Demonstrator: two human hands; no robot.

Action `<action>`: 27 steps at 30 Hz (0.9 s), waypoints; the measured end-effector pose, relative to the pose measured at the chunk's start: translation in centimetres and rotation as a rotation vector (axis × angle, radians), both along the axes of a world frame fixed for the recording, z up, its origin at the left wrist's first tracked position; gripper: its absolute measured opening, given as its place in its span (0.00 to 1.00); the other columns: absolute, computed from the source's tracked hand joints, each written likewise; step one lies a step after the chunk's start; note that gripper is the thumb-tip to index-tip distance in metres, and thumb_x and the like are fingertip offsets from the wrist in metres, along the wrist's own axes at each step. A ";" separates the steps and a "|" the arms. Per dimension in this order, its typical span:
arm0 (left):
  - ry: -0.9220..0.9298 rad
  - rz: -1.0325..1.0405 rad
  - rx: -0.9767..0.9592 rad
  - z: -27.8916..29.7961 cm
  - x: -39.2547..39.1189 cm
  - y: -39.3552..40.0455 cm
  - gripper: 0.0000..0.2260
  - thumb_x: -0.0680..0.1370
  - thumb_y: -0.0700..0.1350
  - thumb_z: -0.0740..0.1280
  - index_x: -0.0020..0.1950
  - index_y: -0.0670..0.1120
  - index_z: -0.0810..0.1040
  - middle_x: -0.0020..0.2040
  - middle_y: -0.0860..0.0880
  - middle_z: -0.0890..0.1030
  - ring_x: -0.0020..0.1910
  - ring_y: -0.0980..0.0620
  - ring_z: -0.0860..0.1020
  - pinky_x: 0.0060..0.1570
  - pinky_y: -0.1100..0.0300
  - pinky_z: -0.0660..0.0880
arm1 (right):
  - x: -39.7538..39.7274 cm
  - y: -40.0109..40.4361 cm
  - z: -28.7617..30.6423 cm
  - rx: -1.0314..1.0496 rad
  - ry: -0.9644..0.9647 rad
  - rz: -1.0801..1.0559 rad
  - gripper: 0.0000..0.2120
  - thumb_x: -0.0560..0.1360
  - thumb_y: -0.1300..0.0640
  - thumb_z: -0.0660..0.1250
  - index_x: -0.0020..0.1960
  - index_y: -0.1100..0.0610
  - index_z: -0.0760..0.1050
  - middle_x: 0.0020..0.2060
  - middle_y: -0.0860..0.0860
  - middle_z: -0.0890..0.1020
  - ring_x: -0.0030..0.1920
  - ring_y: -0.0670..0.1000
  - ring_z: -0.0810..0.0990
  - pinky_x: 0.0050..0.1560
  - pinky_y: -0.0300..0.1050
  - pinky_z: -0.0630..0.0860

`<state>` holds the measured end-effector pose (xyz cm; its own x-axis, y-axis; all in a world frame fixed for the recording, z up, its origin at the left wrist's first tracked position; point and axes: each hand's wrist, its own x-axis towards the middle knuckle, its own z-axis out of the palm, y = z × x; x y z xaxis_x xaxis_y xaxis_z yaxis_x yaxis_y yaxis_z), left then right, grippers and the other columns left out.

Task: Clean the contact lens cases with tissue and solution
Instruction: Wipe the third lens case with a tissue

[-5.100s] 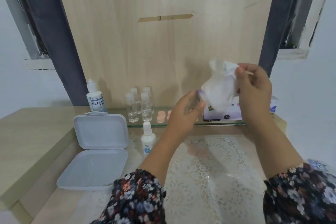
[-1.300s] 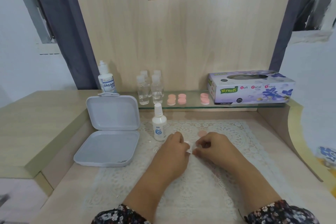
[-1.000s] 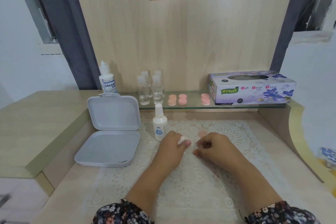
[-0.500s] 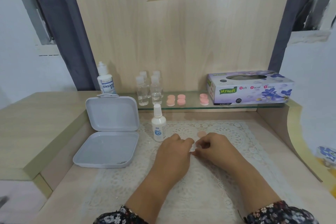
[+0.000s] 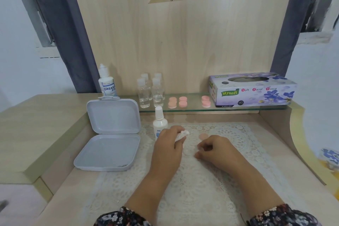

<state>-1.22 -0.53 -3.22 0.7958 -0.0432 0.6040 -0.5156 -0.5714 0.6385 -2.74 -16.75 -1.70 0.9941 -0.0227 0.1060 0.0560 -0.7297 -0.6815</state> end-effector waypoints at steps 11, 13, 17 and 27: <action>0.050 -0.051 0.541 -1.1 0.1 -0.7 0.15 0.80 0.51 0.63 0.61 0.44 0.79 0.54 0.51 0.70 0.55 0.53 0.65 0.48 0.63 0.64 | 0.3 -0.1 -0.5 0.000 -0.016 -0.001 0.14 0.69 0.51 0.73 0.45 0.63 0.81 0.45 0.59 0.81 0.43 0.57 0.80 0.42 0.49 0.76; 0.087 -0.050 0.499 -1.1 0.4 -0.7 0.14 0.79 0.51 0.65 0.58 0.43 0.80 0.53 0.50 0.71 0.53 0.53 0.65 0.49 0.63 0.65 | 0.3 0.0 -0.5 0.015 -0.006 -0.003 0.15 0.68 0.50 0.74 0.44 0.62 0.81 0.44 0.58 0.81 0.36 0.51 0.77 0.40 0.47 0.75; 0.236 -0.068 0.369 -1.3 1.1 -0.7 0.12 0.78 0.49 0.67 0.51 0.40 0.80 0.50 0.51 0.69 0.52 0.53 0.66 0.52 0.63 0.65 | 0.3 0.0 -0.5 0.022 -0.006 0.002 0.18 0.68 0.50 0.74 0.46 0.65 0.79 0.45 0.61 0.81 0.35 0.49 0.73 0.39 0.45 0.71; -0.049 0.022 0.326 -1.3 1.1 0.0 0.07 0.72 0.33 0.69 0.49 0.41 0.82 0.44 0.48 0.74 0.43 0.49 0.73 0.40 0.58 0.72 | 0.2 -0.1 -0.3 0.002 0.023 -0.016 0.14 0.69 0.51 0.75 0.48 0.60 0.82 0.45 0.55 0.82 0.46 0.54 0.81 0.47 0.46 0.78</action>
<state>-0.14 -0.48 -4.55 0.7690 -0.2237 0.5989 -0.5263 -0.7532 0.3946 -2.55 -16.88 -1.99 0.9958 -0.0388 0.0833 0.0288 -0.7291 -0.6838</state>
